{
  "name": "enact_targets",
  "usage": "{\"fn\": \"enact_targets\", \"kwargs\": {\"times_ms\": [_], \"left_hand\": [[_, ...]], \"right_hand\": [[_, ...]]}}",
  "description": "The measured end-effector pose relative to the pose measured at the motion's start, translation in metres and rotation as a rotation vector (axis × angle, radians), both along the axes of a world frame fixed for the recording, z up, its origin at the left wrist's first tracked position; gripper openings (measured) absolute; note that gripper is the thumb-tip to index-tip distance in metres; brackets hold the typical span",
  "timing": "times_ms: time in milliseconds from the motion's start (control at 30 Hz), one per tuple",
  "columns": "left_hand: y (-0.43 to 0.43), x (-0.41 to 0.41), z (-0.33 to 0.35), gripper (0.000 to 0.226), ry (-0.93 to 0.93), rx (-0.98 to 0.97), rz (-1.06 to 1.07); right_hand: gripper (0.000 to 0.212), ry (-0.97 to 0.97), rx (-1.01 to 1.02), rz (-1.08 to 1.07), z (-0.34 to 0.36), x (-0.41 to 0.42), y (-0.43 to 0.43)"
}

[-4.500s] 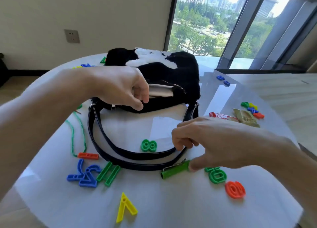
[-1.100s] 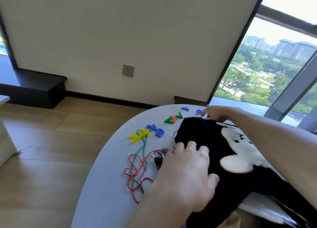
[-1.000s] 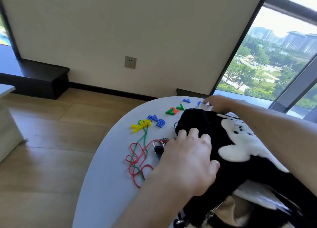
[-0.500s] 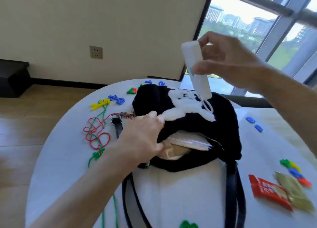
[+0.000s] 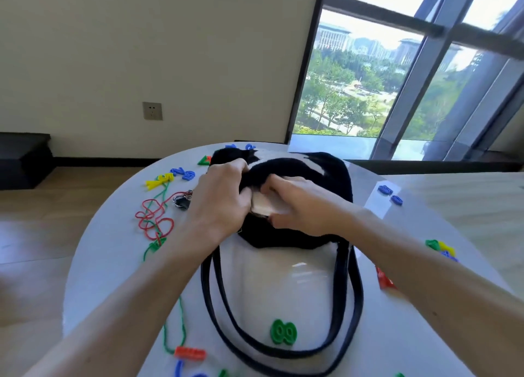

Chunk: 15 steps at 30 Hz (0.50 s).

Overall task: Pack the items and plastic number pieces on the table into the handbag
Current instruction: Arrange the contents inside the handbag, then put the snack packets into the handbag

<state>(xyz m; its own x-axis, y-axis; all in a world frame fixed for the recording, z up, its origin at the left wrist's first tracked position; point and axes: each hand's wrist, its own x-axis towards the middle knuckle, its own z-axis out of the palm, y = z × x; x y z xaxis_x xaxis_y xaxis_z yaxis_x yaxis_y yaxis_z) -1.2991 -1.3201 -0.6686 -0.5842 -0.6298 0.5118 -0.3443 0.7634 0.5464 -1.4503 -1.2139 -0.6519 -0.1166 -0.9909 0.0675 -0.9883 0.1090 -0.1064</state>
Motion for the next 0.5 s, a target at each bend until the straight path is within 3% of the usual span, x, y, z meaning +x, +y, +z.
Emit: {"fn": "enact_targets", "kwargs": {"times_ms": [167,300,400,500], "left_hand": [[-0.002,0.005,-0.004,0.018,-0.065,-0.082,-0.006],[-0.003,0.012,-0.01,0.029,-0.239,-0.081,-0.017],[-0.003,0.016,-0.01,0.034,-0.343,-0.087,-0.028],[0.001,0.017,-0.005,0.036,-0.292,-0.147,-0.038]], "right_hand": [[0.047,0.07,0.144,-0.077,-0.017,-0.007,-0.016],[0.044,0.167,0.064,-0.063,-0.031,0.005,-0.007],[0.045,0.077,0.063,-0.043,-0.019,0.004,0.016],[0.044,-0.175,-0.055,-0.096,0.018,-0.003,0.055]]}}
